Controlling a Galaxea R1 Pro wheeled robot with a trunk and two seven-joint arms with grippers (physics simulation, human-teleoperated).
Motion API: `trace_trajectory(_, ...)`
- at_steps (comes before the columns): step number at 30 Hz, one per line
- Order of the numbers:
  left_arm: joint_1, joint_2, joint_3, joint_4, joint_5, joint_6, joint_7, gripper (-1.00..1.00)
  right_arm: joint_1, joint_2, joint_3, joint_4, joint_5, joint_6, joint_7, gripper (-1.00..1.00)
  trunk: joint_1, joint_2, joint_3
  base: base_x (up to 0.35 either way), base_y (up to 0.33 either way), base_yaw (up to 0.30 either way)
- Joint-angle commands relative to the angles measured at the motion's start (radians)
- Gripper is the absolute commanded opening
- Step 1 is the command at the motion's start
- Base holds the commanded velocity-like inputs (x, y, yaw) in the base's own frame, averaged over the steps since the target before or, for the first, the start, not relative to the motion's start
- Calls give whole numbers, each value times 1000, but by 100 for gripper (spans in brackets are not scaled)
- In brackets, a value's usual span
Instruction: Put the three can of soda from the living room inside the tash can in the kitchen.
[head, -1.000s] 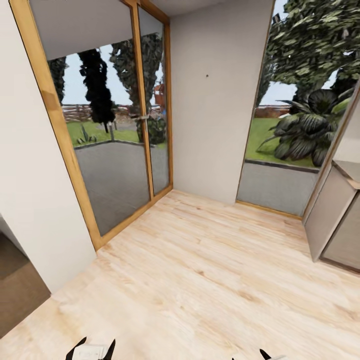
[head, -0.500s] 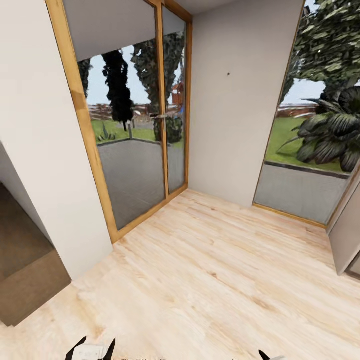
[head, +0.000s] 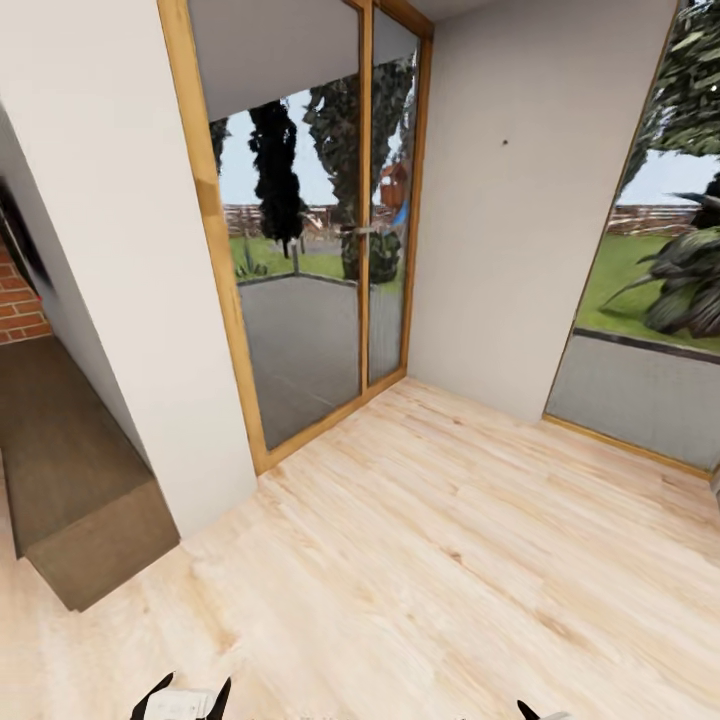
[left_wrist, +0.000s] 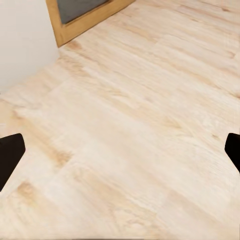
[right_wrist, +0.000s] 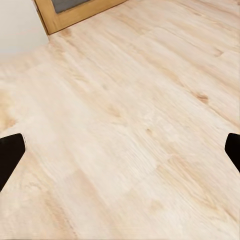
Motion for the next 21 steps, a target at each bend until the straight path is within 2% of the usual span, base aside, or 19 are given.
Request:
trace_trajectory(1,0,0,0,0,0,0,0,100,0,0,0,0,0,0,0,100,0,0,-1,0,0,219)
trace_trajectory(7,0,0,0,0,0,0,0,100,0,0,1,0,1,0,0,100,0,0,-5,0,0,185)
trace_trajectory(13,0,0,0,0,0,0,0,100,0,0,2,1,1,0,-8,100,0,0,-6,0,0,39)
trace_trajectory(21,0,0,0,0,0,0,0,100,0,0,27,1,1,0,-41,100,0,0,-6,0,0,70)
